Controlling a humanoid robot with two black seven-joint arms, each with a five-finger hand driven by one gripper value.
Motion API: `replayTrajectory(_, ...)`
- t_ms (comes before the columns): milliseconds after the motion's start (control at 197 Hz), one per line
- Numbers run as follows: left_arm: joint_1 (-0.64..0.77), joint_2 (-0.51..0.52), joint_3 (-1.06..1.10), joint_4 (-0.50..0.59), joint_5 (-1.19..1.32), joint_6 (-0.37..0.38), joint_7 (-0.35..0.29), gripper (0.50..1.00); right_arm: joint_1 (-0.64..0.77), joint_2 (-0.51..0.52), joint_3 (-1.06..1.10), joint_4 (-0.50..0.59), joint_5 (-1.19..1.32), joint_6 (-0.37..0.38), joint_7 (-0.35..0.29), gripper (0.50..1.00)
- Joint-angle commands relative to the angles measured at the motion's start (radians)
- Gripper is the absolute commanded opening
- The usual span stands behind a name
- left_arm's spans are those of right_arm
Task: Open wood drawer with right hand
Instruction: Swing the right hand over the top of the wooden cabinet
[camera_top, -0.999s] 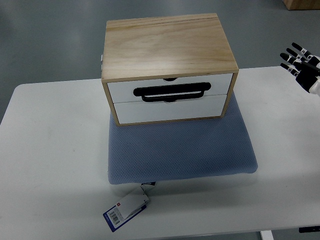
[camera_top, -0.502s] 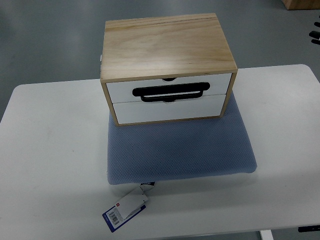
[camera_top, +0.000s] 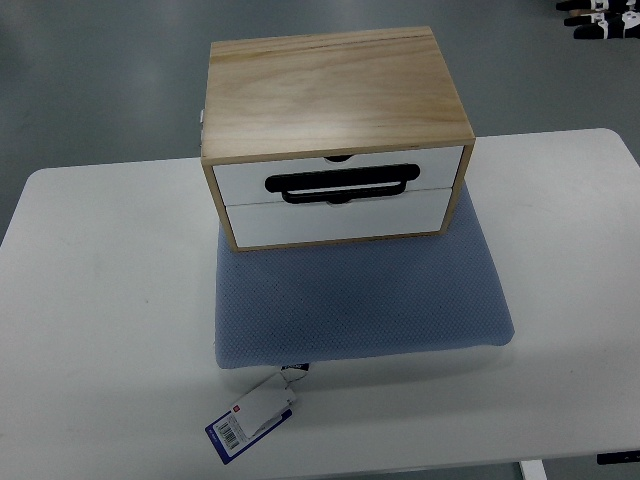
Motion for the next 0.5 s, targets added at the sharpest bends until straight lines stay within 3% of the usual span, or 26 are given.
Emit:
replayTrajectory(0,0.0,0.0,0.0,0.0,0.0,0.0,0.0,1.0,0.144,0.01,-0.118,0.057,-0.038,0.002,-0.019,0.932)
replayTrajectory(106,0.001,0.0,0.0,0.0,0.0,0.0,0.0,1.0,0.217,0.025,-0.186,0.077,-0.052,0.002,-0.024,0.932)
replayTrajectory(112,0.001,0.0,0.0,0.0,0.0,0.0,0.0,1.0,0.277,0.054,-0.243,0.085,-0.061,0.002,-0.024,0.932)
replayTrajectory(274,0.001,0.0,0.0,0.0,0.0,0.0,0.0,1.0,0.434,0.146,-0.407,0.093,-0.065,0.008,-0.024,0.932)
replayTrajectory(497,0.001,0.0,0.0,0.0,0.0,0.0,0.0,1.0,0.551,0.252,-0.531,0.094,-0.059,0.012,-0.023,0.932)
